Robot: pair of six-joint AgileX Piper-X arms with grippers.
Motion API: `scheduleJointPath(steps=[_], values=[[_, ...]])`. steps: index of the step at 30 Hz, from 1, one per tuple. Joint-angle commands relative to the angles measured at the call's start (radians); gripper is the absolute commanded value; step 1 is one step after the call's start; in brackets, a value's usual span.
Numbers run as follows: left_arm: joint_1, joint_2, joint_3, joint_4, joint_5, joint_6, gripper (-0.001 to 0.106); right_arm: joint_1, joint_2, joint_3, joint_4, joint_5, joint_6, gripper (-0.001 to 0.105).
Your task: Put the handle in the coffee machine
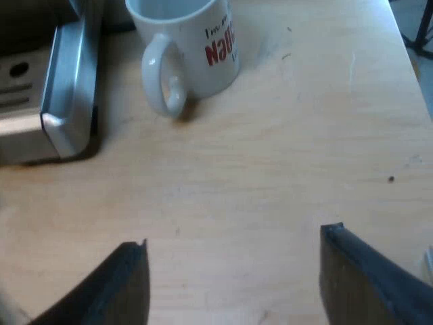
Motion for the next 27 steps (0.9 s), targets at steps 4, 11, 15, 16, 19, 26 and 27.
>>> scheduleJointPath(steps=[4,11,15,16,19,26,27], values=[[-0.005,-0.013,-0.035,0.0,0.097,-0.011,0.066,0.001,0.106,-0.104,0.12,-0.074,-0.082,0.066],[-0.058,0.102,-0.048,-0.012,0.212,-0.009,0.066,0.041,0.259,-0.202,0.14,-0.131,-0.088,0.066],[-0.084,0.157,-0.062,-0.012,0.258,0.021,0.066,0.094,0.341,-0.232,0.166,-0.144,-0.09,0.066],[-0.092,0.171,-0.07,-0.012,0.265,0.048,0.066,0.109,0.363,-0.238,0.173,-0.144,-0.09,0.066],[-0.118,0.209,-0.09,-0.012,0.27,0.08,0.066,0.149,0.42,-0.247,0.181,-0.144,-0.09,0.066],[-0.209,0.312,-0.106,-0.012,0.349,0.099,0.066,0.268,0.545,-0.251,0.181,-0.129,-0.09,0.066],[-0.22,0.322,-0.106,-0.012,0.351,0.099,0.066,0.279,0.559,-0.251,0.179,-0.122,-0.09,0.066]])
